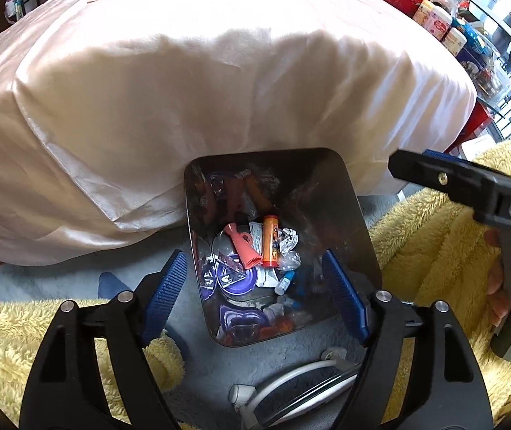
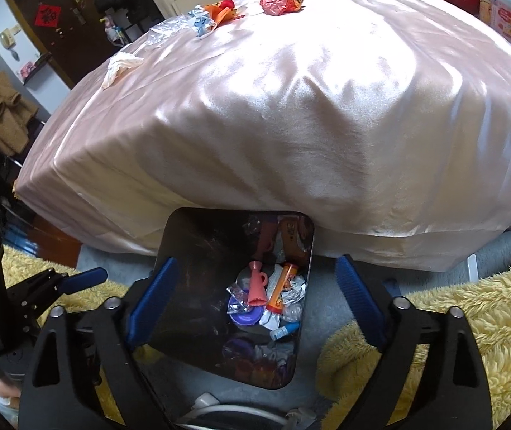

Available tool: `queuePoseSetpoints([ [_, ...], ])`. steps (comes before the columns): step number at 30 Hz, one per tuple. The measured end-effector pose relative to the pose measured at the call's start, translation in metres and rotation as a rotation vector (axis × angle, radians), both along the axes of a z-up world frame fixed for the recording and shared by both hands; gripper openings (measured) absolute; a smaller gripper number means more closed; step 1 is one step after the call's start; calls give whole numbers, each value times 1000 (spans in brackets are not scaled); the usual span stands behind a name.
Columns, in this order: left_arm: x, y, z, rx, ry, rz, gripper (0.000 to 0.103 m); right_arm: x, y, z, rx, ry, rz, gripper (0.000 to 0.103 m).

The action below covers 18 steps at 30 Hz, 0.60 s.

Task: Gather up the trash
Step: 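Carry the funnel and bottle over the bin and open both tools, then move both open tools back over the table toward the remaining trash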

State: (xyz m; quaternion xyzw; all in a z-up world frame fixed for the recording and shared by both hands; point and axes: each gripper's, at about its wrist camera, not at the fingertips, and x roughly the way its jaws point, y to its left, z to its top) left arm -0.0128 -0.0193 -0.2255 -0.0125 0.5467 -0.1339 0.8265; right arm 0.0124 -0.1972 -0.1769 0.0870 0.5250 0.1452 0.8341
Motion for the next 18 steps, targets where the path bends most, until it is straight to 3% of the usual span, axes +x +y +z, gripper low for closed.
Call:
queuePoseSetpoints([
  [6, 5, 13, 22, -36, -46, 47, 79, 7, -2, 19, 31, -14, 3, 98],
  [9, 9, 21, 38, -7, -95, 77, 80, 17, -11, 42, 39, -54, -33, 98],
  [13, 23, 36, 61, 3, -142, 112, 80, 37, -22, 70, -19, -117, -101, 99],
  [18, 53, 56, 92, -2, -219, 155, 82, 74, -32, 80, -56, -148, -134, 99],
])
